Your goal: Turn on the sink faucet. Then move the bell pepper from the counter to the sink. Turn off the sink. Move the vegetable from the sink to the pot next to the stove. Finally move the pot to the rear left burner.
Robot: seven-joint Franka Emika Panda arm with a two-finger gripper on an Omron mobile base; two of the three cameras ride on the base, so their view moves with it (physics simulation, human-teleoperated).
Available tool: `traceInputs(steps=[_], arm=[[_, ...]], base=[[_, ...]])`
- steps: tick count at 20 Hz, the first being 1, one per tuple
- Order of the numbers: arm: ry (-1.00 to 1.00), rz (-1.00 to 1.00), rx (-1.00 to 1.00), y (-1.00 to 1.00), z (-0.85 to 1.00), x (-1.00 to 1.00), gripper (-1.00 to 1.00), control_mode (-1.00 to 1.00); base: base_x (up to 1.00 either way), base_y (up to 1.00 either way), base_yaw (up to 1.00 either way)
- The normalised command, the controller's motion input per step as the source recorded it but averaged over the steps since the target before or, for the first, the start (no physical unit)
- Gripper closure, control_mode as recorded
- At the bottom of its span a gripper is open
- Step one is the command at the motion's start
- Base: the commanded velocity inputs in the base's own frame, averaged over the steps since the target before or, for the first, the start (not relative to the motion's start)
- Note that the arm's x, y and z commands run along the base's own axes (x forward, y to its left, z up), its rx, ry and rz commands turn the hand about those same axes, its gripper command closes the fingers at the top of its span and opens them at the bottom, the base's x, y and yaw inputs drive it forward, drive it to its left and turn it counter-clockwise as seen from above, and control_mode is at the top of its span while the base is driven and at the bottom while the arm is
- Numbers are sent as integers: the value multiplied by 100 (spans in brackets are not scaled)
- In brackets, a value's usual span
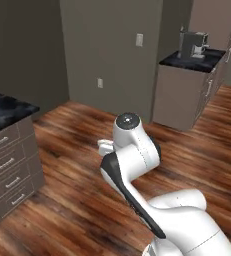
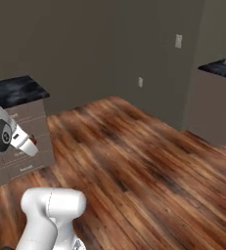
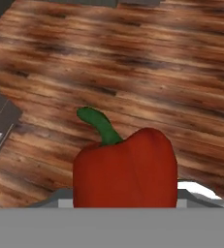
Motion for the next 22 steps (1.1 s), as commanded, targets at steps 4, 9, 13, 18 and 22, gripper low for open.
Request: traceInputs(steps=[4, 9, 13, 18, 22], arm=[[0, 0, 0, 0, 0, 0, 100, 100], [0, 0, 0, 0, 0, 0, 100, 100], [0, 0, 0, 0, 0, 0, 100, 100], [0, 0, 0, 0, 0, 0, 100, 100], [0, 0, 0, 0, 0, 0, 100, 100]], base=[[0, -17, -47], [0, -15, -45], [1, -10, -44], [5, -11, -43], [7, -14, -42]])
